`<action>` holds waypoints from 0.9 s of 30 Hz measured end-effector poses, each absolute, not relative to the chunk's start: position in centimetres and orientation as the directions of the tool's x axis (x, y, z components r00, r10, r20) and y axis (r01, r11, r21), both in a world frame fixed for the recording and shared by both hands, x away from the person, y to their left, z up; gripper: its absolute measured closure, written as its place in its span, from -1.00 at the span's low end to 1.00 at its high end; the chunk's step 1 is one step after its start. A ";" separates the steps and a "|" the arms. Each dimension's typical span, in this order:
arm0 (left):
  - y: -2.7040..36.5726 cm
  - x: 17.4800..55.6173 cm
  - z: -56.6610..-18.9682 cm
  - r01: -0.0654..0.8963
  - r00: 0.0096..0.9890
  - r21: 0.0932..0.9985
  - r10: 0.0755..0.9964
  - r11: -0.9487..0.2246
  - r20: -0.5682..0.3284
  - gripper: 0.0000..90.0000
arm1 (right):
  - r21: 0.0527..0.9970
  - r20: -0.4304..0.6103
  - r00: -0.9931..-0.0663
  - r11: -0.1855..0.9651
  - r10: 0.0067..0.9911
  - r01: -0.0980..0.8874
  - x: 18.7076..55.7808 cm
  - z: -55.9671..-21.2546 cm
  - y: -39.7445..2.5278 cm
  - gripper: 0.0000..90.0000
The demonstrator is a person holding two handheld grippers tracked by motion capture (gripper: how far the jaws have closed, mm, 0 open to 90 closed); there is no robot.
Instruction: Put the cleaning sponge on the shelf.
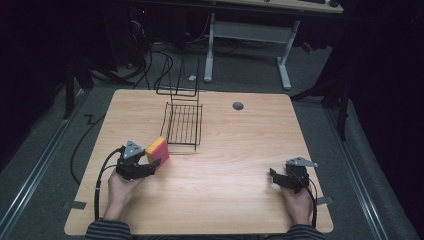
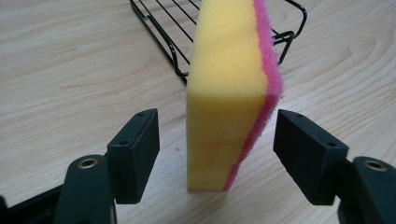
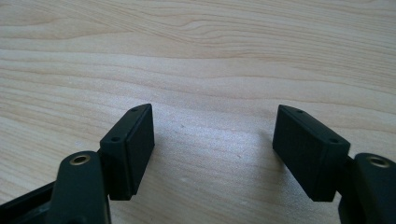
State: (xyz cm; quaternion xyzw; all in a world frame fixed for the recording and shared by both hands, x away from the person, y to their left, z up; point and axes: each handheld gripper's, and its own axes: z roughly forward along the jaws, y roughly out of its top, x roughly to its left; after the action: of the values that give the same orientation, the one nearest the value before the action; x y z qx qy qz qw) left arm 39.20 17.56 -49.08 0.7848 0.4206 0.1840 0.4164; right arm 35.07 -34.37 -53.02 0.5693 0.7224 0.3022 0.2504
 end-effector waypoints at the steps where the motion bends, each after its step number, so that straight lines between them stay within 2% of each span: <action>1: 17.5 39.3 -49.2 0.504 0.578 0.810 0.814 -0.299 -0.059 -0.24 | 0.722 -0.018 -0.226 0.169 0.974 0.671 35.1 -53.0 -34.4 -0.34; 12: 17.0 40.1 -50.2 0.496 0.592 0.806 0.805 -0.324 -0.042 0.04 | 0.722 -0.018 -0.227 0.169 0.974 0.671 35.1 -53.0 -34.4 -0.34; 15: 17.0 40.1 -50.2 0.489 0.595 0.809 0.803 -0.326 -0.035 0.20 | 0.722 -0.019 -0.228 0.171 0.974 0.670 35.1 -53.0 -34.4 -0.34; 19: 17.0 40.2 -50.3 0.479 0.600 0.811 0.800 -0.336 -0.023 0.31 | 0.722 -0.019 -0.228 0.171 0.974 0.670 35.1 -53.0 -34.4 -0.34; 27: 17.1 39.9 -50.0 0.467 0.604 0.820 0.797 -0.331 -0.022 0.36 | 0.722 -0.018 -0.227 0.170 0.974 0.671 35.1 -53.0 -34.4 -0.34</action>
State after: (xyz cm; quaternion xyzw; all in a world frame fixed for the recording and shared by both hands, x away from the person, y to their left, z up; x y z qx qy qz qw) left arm 39.88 17.15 -50.02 0.7918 0.3989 0.1970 0.4185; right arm 35.06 -34.37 -53.02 0.5690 0.7226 0.3023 0.2504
